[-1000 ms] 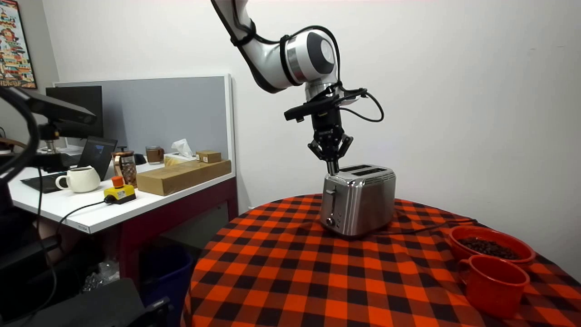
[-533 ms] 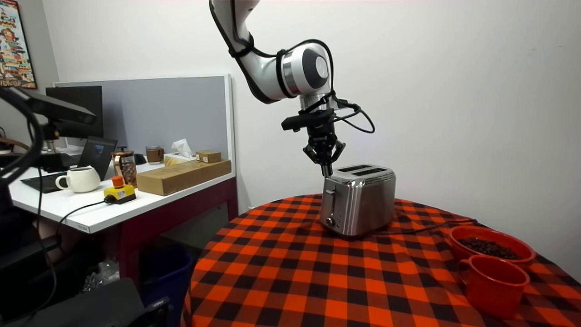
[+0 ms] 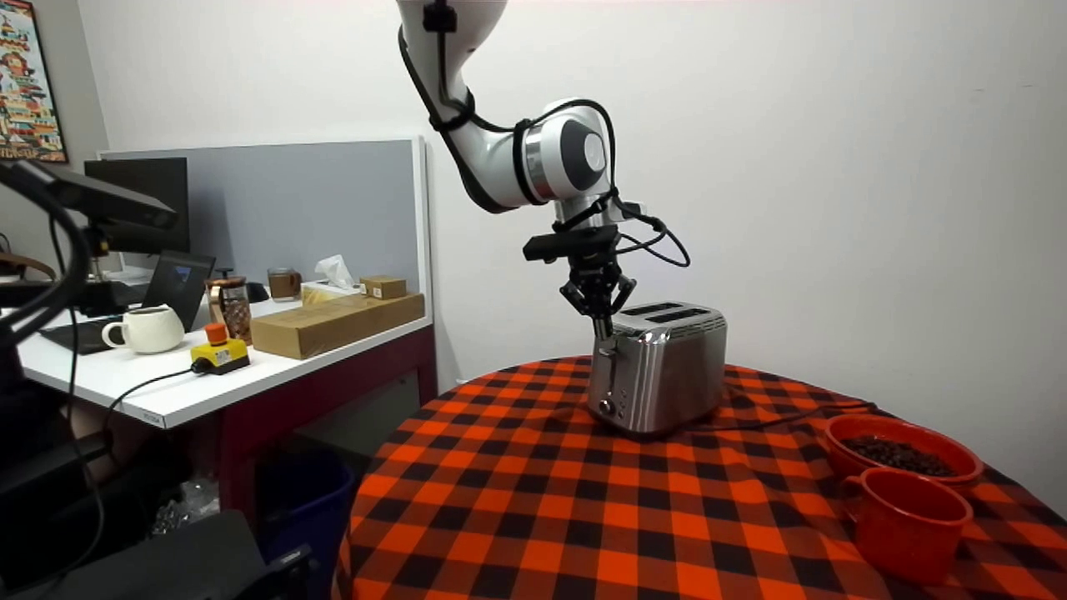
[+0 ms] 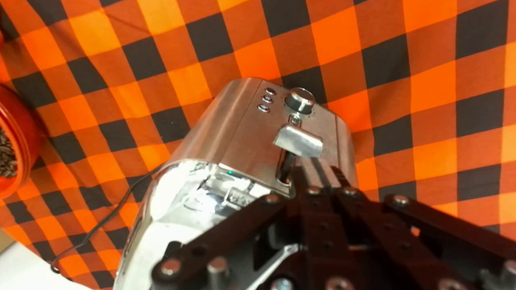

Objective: Push down the switch of the toaster

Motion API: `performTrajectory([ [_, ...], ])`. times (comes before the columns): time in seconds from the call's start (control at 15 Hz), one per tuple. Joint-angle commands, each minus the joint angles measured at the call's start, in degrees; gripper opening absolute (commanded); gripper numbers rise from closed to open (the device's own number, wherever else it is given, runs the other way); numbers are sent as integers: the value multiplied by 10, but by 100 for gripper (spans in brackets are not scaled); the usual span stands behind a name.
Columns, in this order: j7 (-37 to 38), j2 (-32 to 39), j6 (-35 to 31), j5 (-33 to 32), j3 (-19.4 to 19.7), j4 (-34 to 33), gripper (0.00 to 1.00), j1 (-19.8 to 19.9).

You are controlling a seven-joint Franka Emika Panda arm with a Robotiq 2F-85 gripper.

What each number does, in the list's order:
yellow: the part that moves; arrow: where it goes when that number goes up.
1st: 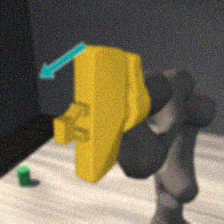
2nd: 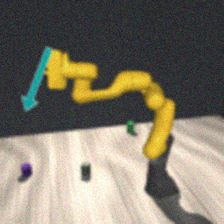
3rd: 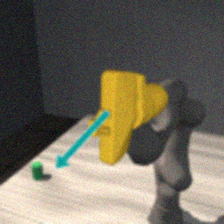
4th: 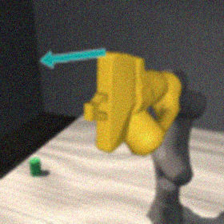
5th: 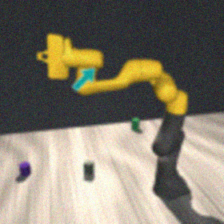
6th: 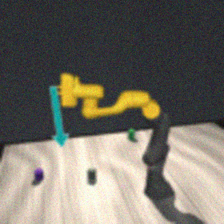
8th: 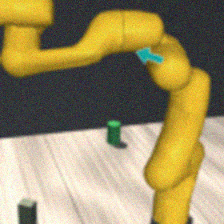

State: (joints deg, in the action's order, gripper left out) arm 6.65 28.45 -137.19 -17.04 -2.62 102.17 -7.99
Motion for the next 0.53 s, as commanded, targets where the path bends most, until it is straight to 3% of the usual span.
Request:
performTrajectory([
  [0.0,-12,32,-32,-7,16,-27,0,-6],
  [0.47,-31,79,-85,-15,35,-21,0,0],
])
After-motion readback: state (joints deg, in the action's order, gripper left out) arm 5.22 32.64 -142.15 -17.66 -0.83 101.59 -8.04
